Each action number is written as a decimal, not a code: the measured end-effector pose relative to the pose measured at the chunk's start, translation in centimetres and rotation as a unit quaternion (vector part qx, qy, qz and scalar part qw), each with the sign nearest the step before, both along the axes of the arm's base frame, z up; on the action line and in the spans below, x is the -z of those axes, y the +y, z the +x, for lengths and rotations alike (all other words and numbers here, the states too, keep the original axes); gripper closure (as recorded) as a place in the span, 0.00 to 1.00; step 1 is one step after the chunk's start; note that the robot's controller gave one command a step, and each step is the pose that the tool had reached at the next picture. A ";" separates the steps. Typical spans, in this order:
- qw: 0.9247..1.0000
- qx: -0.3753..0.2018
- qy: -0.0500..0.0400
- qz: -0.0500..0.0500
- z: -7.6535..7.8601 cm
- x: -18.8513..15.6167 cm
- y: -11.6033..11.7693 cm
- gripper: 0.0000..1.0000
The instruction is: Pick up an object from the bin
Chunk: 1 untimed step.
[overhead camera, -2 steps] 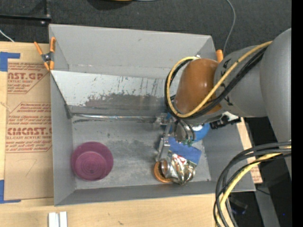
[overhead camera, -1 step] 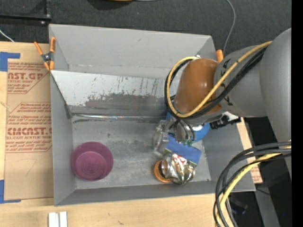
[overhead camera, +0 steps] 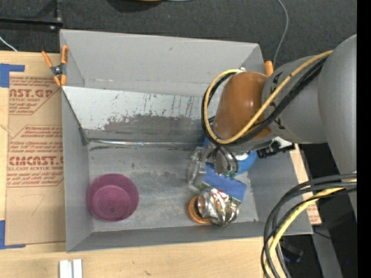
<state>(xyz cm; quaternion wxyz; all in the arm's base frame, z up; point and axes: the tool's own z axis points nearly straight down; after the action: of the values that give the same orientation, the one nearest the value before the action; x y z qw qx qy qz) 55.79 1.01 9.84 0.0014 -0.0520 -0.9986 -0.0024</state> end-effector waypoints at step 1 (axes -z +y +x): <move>1.000 0.000 0.000 0.000 0.0 0.0 0.0 1.00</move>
Offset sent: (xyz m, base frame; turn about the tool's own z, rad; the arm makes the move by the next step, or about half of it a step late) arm 0.0000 0.0000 0.0000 0.0000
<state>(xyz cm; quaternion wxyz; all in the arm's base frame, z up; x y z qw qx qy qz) 55.79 1.01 9.84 0.0014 -0.0520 -0.9986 -0.0024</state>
